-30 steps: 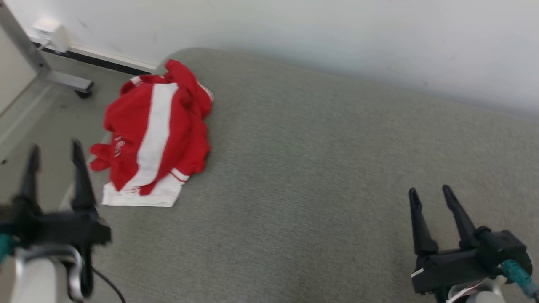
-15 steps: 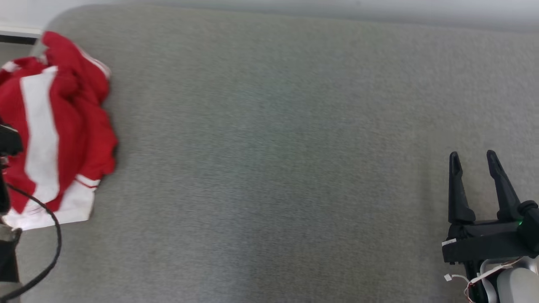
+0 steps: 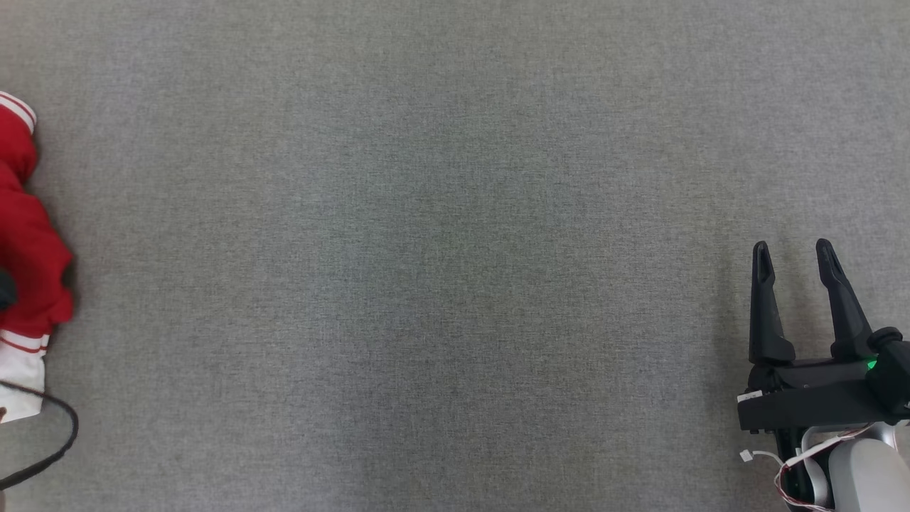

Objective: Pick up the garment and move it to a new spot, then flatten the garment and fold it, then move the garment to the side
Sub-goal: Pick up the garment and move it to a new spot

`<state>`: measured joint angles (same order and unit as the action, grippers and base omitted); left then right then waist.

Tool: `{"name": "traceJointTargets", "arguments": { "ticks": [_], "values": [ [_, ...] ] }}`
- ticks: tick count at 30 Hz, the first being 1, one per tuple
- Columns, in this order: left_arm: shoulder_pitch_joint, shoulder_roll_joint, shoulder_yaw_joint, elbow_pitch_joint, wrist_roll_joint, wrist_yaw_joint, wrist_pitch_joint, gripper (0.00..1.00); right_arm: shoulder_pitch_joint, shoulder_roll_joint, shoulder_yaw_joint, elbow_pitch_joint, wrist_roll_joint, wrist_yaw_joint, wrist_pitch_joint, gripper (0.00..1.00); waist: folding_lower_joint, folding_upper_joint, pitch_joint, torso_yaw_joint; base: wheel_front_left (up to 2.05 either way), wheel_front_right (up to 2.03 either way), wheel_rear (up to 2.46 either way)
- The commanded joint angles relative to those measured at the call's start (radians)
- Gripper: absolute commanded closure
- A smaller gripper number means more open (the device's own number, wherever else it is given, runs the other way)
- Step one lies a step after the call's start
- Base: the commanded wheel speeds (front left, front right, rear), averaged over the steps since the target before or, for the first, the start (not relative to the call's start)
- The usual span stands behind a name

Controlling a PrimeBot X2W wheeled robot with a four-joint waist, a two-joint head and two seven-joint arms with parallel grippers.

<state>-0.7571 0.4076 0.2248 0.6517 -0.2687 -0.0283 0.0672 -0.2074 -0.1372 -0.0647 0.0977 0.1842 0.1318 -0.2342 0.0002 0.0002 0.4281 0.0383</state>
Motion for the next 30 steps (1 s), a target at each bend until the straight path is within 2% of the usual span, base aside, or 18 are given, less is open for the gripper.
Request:
{"name": "traceJointTargets", "arguments": {
  "ticks": [1,3,7,8,9,12,19,22,26,30],
  "values": [
    [-0.003,0.007,0.007,0.035,-0.015,0.007,0.052,0.00,-0.014,0.004,0.000,0.003,-0.003,-0.002,-0.006,0.00,-0.0002,-0.0002,0.007,-0.011,0.00,0.00,0.00],
    [-0.004,0.012,0.008,0.073,-0.028,0.013,0.121,0.00,-0.017,0.004,0.001,0.008,-0.001,-0.002,-0.010,0.00,-0.0002,-0.0002,0.003,-0.013,0.00,0.00,0.00],
    [0.000,0.019,-0.003,0.105,-0.031,0.017,0.191,0.00,-0.017,0.006,0.009,0.016,0.002,-0.002,-0.013,0.00,-0.0002,-0.0002,-0.004,-0.021,0.00,0.00,0.00],
    [0.002,0.021,-0.002,0.107,-0.034,0.018,0.189,0.60,-0.018,0.007,0.011,0.018,0.003,-0.002,-0.014,0.00,-0.0002,-0.0002,-0.005,-0.023,0.00,0.00,0.00],
    [0.003,0.022,0.001,0.110,-0.037,0.023,0.183,1.00,-0.019,0.008,0.013,0.020,0.003,-0.002,-0.015,0.00,-0.0002,-0.0002,-0.008,-0.024,0.00,0.00,0.00],
    [0.005,0.033,0.000,0.092,-0.023,0.029,0.117,1.00,-0.018,0.011,0.015,0.027,0.006,-0.002,-0.018,0.00,-0.0002,-0.0002,-0.022,-0.026,0.00,0.00,0.00],
    [-0.028,0.056,-0.016,0.022,0.000,0.013,-0.031,1.00,-0.006,0.024,0.022,0.052,0.017,-0.002,-0.024,0.00,-0.0002,-0.0002,-0.077,-0.021,0.00,0.00,0.00],
    [-0.045,0.063,-0.029,-0.031,0.008,-0.010,-0.088,1.00,-0.003,0.034,0.032,0.072,0.022,-0.002,-0.028,0.00,-0.0002,-0.0002,-0.112,-0.024,0.00,0.00,0.00],
    [-0.084,0.060,-0.060,-0.128,0.011,-0.035,-0.125,1.00,0.003,0.047,0.040,0.097,0.033,-0.002,-0.031,0.00,-0.0002,-0.0002,-0.157,-0.036,0.00,0.00,0.00],
    [-0.152,0.020,-0.129,-0.244,0.016,-0.053,-0.102,1.00,0.005,0.058,0.039,0.108,0.039,-0.002,-0.031,0.00,-0.0002,-0.0002,-0.193,-0.061,0.00,0.00,0.00]
  ]
}}
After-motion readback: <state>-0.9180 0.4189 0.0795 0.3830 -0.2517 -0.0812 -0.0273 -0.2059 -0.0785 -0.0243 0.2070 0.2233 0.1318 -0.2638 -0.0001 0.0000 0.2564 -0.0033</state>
